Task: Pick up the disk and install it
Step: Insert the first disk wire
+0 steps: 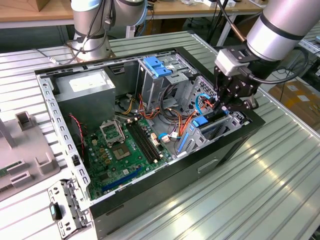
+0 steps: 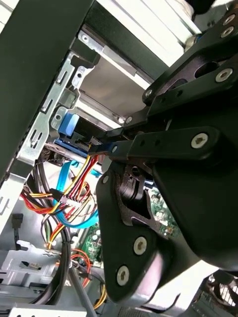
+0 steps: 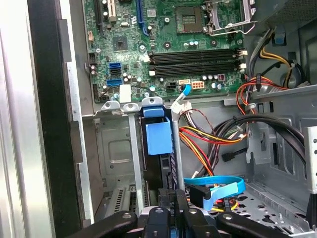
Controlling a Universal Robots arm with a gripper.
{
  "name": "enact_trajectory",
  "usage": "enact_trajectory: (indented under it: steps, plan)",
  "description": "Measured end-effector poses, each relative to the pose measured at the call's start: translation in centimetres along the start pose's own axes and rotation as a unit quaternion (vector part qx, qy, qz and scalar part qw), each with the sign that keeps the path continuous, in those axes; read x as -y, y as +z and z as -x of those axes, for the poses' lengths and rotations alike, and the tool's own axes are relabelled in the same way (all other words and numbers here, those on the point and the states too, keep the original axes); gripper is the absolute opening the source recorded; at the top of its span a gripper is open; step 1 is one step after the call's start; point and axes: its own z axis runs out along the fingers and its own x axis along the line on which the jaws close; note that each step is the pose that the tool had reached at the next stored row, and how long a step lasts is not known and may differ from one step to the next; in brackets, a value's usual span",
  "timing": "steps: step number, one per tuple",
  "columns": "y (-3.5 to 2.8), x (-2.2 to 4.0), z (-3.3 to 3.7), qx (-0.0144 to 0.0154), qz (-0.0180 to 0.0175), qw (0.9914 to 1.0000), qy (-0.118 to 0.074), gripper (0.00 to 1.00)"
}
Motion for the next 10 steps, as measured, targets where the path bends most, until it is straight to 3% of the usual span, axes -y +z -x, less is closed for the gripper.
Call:
enact_trajectory:
  steps: [10]
  plan:
    - [0.15, 0.25, 0.16, -0.0001, 0.0004, 0.99999, -0.005, 0.16]
